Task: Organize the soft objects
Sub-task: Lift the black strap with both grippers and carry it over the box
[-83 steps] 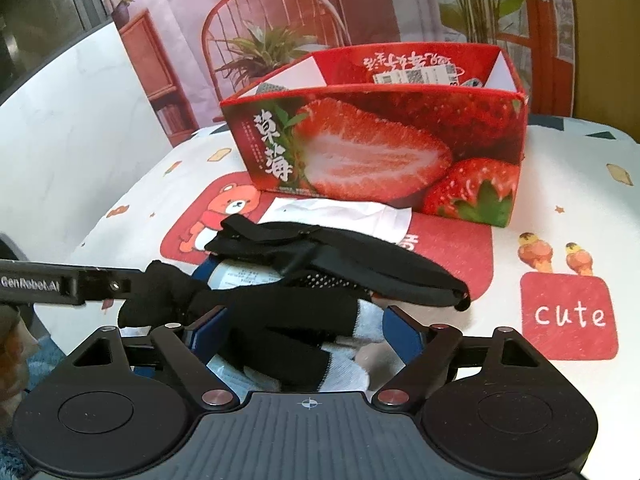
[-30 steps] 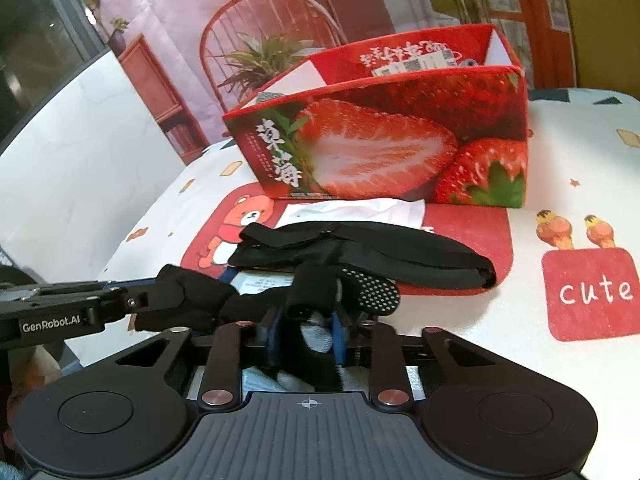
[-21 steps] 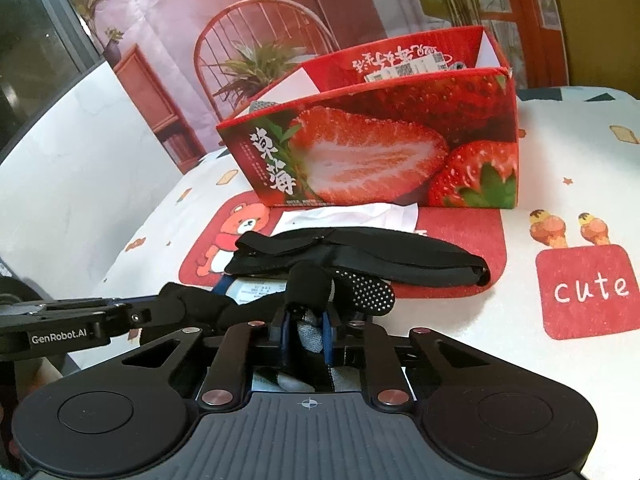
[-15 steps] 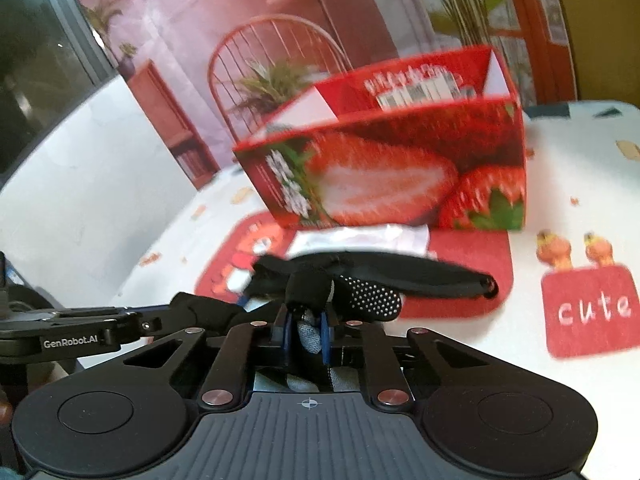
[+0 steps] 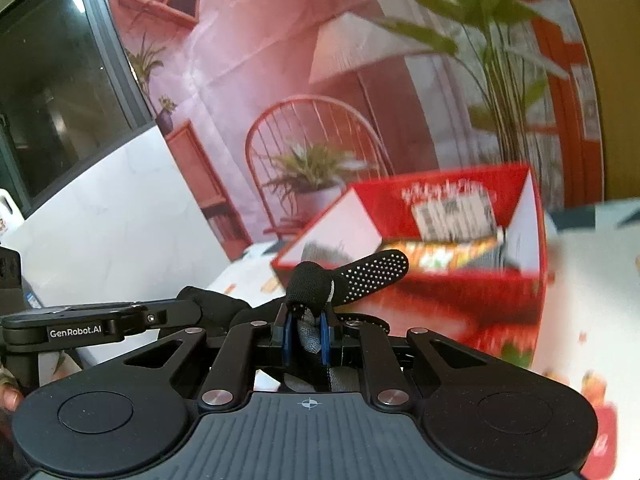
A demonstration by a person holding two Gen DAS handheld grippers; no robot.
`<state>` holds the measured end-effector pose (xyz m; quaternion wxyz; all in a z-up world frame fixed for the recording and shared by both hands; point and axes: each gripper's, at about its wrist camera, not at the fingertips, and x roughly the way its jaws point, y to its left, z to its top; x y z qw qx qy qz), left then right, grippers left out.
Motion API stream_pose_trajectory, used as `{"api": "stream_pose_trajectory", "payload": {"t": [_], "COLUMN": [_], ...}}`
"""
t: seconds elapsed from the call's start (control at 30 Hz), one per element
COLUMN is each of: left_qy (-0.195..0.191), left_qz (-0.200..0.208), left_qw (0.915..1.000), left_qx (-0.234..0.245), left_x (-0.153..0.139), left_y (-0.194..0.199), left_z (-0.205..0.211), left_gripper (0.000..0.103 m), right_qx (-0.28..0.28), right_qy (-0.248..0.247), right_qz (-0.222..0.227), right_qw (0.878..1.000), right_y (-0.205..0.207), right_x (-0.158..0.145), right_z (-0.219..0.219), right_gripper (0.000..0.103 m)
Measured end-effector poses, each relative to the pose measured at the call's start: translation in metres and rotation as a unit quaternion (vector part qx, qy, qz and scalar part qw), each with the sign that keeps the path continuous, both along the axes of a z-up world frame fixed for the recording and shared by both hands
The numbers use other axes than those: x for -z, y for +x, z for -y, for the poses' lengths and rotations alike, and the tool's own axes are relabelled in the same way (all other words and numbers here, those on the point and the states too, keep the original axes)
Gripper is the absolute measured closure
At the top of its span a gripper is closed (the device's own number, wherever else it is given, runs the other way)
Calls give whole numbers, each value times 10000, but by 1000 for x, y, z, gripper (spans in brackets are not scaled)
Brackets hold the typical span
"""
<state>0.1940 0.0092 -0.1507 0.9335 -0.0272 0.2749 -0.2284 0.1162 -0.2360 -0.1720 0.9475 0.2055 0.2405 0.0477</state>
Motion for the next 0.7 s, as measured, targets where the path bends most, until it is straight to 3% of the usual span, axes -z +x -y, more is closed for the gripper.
{"api": "stream_pose_trajectory", "payload": {"t": [0.2, 0.33, 0.5, 0.67, 0.7], "left_qy": [27, 135, 281, 513, 553], "left_qz": [34, -52, -344, -561, -600], "left_qw": [9999, 9998, 9988, 9969, 9965], "left_qx": [-106, -149, -228, -185, -165], "left_x": [-16, -18, -2, 20, 24], "left_y": [56, 99, 146, 168, 171], "left_z": [19, 40, 61, 74, 75], "left_gripper": [89, 89, 89, 88, 84], "right_qx": [93, 265, 530, 763, 792], "right_qy": [-302, -421, -522, -520, -510], "right_qz": [68, -53, -279, -620, -673], "right_qw": [9995, 9988, 9968, 9938, 9933], "right_y": [48, 79, 114, 141, 144], "right_x": [-20, -18, -4, 21, 26], "right_z": [22, 35, 55, 72, 74], "right_gripper": [90, 90, 90, 90, 90]}}
